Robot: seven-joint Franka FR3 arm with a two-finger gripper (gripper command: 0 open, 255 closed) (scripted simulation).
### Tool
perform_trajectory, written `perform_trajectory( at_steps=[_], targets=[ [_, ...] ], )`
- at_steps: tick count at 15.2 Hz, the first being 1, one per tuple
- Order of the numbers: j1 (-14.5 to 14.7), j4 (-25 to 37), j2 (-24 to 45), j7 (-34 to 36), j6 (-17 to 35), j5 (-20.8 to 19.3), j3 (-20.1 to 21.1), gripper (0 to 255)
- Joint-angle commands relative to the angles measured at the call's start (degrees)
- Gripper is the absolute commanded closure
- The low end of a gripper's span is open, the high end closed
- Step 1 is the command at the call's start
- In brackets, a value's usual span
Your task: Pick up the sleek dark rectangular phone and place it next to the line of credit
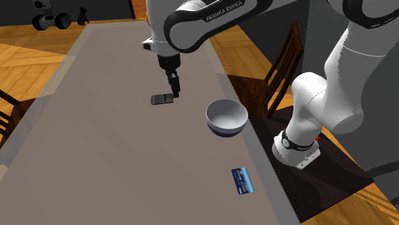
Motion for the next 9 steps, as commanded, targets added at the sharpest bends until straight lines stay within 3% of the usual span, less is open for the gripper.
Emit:
perform_trajectory(
  at_steps=[1, 9],
  targets=[
    [-0.8, 2.4, 4.7, -3.3, 1.4, 2.4, -1.2, 0],
    [-7.4, 18.0, 24.0, -14.5, 0.7, 12.6, -1.8, 0]
  ],
)
